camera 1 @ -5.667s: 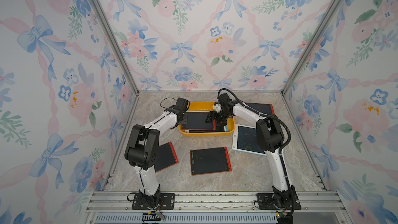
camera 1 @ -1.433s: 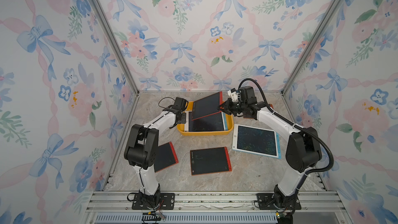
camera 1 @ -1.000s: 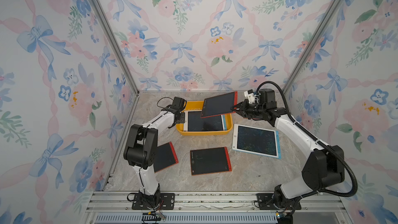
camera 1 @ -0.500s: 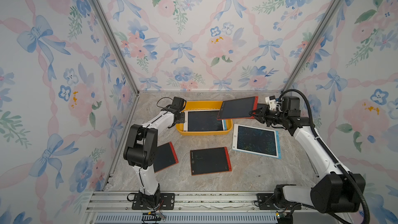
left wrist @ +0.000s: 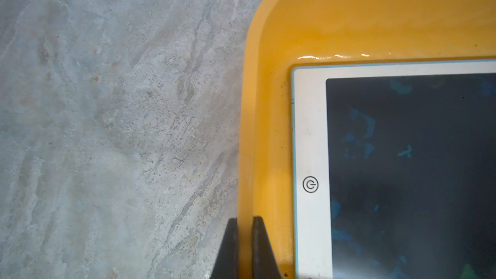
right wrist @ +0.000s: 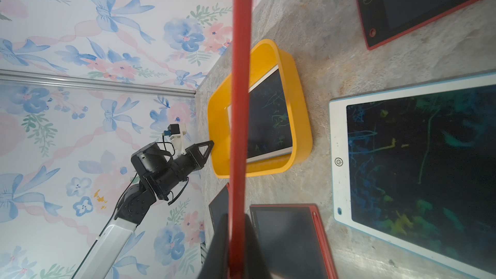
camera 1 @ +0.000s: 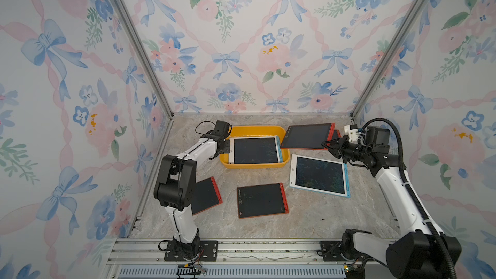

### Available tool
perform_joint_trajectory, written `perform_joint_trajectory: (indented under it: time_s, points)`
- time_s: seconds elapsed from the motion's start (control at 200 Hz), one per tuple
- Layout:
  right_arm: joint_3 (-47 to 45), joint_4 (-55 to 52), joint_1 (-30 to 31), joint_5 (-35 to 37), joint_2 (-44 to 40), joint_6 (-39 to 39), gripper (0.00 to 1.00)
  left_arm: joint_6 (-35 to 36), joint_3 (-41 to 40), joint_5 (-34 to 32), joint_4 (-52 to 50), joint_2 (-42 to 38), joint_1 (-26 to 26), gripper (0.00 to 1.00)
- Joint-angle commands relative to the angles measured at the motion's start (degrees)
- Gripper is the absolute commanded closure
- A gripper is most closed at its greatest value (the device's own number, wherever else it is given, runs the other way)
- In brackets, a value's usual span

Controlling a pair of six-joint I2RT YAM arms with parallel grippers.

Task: Take out the writing tablet from the storage box
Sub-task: Place the writing tablet at the center of the board.

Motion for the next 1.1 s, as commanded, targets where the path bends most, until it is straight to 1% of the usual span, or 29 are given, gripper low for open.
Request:
perform_joint_trajectory:
  time_s: [0.0, 0.185, 0.36, 0.57, 0.74, 1.095]
  points:
    - [-1.0, -0.3, -2.5, -2.4, -0.1, -1.6, 1.0, -0.2, -0.1, -1.6, -0.7, 0.2, 0.4, 1.0]
    - [-1.3, -1.5, -7.5, -1.3, 0.6, -3.5, 1.0, -0.2, 0.0, -1.5, -0.6, 0.0, 0.7, 1.0]
    - [-1.1, -3.5, -10.8, -1.3, 3.7, -4.7, 0.99, -0.2, 0.0, -1.2, -0.7, 0.0, 0.7, 1.0]
    - [-3.0, -4.9, -12.4, -3.9, 8.4, -4.7, 0.99, -0.2, 0.0, -1.1, -0.6, -0.2, 0.7, 1.0]
    - [-5.8, -2.2, -14.7, -7.3, 13.3, -3.8, 0.99, -0.2, 0.1, -0.7, -0.7, -0.2, 0.8, 1.0]
    - [-7.1, -2.9, -16.4, -7.5, 20.3, -7.5, 0.99, -0.2, 0.0, -0.6, -0.7, -0.7, 1.1, 1.0]
